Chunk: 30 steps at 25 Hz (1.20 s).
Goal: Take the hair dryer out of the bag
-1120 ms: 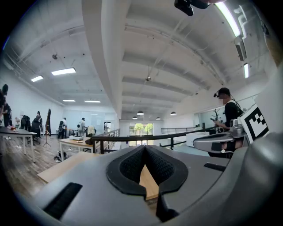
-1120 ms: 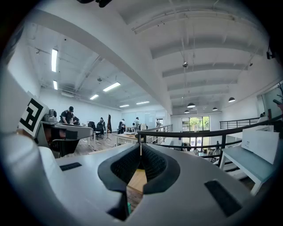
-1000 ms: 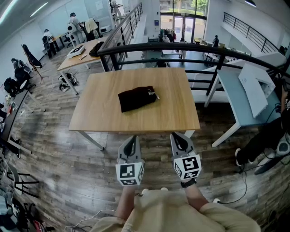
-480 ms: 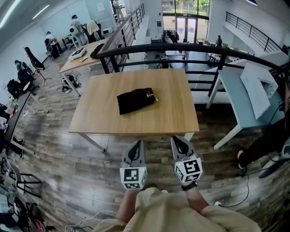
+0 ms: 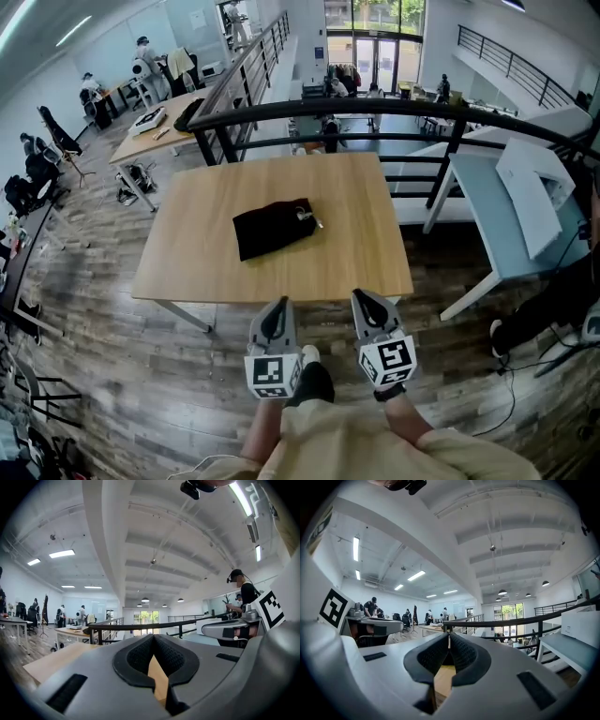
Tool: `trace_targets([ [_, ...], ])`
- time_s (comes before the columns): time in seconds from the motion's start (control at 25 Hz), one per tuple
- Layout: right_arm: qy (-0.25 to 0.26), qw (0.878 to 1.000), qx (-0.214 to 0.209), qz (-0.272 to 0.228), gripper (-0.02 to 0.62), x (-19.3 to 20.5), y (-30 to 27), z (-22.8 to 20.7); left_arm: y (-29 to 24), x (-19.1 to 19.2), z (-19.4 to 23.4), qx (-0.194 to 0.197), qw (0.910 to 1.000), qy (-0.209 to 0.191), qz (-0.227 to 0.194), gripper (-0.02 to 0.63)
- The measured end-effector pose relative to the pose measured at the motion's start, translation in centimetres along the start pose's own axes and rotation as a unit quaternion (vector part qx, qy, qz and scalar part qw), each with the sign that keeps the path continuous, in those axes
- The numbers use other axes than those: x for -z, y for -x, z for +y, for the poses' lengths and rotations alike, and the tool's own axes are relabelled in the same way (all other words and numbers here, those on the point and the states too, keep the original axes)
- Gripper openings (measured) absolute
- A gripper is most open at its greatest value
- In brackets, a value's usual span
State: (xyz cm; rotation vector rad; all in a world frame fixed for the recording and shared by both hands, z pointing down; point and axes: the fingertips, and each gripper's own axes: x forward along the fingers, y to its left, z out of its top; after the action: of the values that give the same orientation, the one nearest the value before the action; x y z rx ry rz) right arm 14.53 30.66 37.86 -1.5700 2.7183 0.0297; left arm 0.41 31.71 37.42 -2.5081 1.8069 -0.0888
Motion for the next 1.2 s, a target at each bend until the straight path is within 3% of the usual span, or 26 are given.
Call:
trace_targets([
  [0.36, 0.017, 1.0, -0.017, 0.005, 0.018, -1.2, -13.5, -1.5, -11.1, -0.6, 8.2, 0.001, 0.9999, 0.007, -0.013, 0.012],
  [0.6, 0.016, 0.999, -0.029, 0.033, 0.018, 0.7, -21.7, -0.8, -16.4, 0.7, 13.6, 0.004, 0.9995, 0.03, -0.009, 0.013],
  [0.84, 0.0, 0.998, -0.032, 0.056, 0.018, 2.0, -27.5, -0.8, -20.6, 4.4, 17.1, 0.031, 0.9962, 0.054, 0.061, 0.014],
  [1.2, -0.011, 0.995, -0.027, 0.093, 0.018, 5.6, -31.7, -3.6, -25.2, 8.3, 20.5, 0.025, 0.9924, 0.072, 0.097, 0.014],
])
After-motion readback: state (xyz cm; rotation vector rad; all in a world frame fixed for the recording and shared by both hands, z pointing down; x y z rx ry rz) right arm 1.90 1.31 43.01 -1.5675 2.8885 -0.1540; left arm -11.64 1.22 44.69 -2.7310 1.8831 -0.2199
